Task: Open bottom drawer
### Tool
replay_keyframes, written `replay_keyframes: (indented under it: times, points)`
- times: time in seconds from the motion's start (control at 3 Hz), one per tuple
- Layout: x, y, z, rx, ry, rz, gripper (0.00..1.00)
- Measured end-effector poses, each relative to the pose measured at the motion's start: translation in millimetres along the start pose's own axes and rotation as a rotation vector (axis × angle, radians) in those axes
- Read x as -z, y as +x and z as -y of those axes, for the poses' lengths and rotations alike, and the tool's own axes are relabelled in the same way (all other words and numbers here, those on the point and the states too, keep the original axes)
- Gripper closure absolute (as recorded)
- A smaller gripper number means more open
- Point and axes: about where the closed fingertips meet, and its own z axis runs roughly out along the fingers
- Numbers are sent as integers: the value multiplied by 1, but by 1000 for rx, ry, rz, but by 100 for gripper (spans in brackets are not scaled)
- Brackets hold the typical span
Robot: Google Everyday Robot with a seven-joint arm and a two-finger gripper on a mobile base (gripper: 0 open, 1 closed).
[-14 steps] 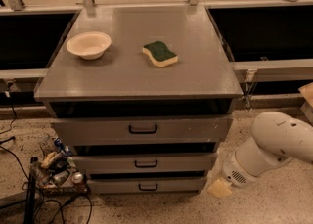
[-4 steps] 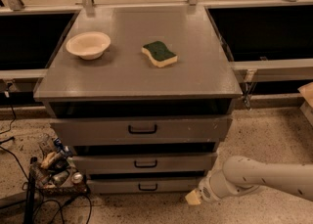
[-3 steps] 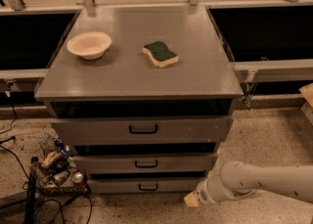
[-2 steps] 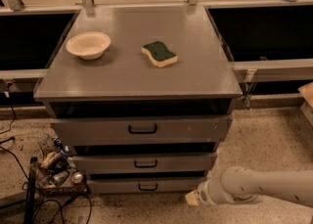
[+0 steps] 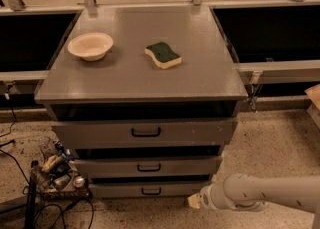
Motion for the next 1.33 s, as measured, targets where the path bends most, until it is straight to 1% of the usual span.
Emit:
replay_keyframes:
  times: [0.33, 0.67, 1.0, 1.33]
  points:
    - [0, 0, 0, 0, 0, 0, 100]
    - [-24, 11, 1, 147, -68, -116, 100]
    - [-35, 12, 9, 286, -157, -183, 100]
    - [-30, 24, 0, 307, -210, -238, 100]
